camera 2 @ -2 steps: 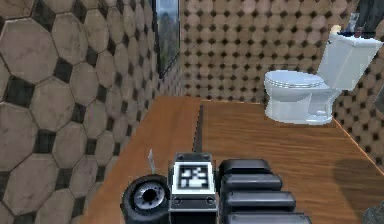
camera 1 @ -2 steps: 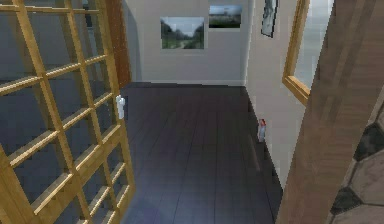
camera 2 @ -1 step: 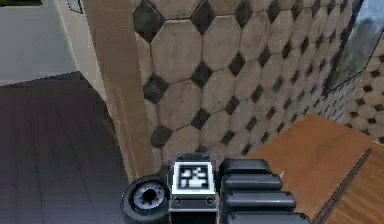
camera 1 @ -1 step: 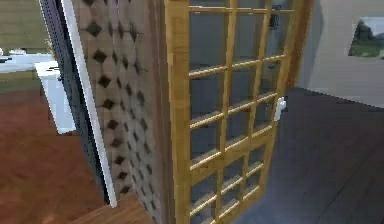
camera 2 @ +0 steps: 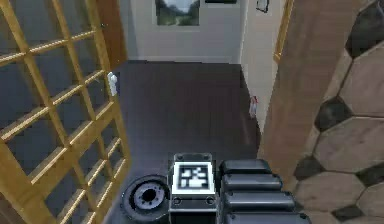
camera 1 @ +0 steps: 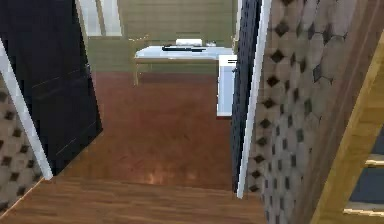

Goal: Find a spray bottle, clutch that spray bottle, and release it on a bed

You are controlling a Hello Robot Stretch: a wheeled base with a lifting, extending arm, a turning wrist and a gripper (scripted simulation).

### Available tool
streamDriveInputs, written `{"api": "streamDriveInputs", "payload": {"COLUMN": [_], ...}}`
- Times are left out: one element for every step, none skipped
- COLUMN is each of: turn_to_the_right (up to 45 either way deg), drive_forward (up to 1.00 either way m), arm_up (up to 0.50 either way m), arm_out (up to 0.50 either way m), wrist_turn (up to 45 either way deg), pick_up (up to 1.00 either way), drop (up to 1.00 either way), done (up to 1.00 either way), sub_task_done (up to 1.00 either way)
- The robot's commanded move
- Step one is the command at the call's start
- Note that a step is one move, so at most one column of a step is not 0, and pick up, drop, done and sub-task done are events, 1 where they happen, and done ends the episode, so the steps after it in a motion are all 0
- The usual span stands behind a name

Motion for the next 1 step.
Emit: {"api": "streamDriveInputs", "payload": {"turn_to_the_right": [-30.0], "drive_forward": [0.00], "arm_up": [0.00], "arm_out": [0.00], "wrist_turn": [0.0], "pick_up": [0.00], "drop": [0.00], "done": [0.00], "sub_task_done": [0.00]}}
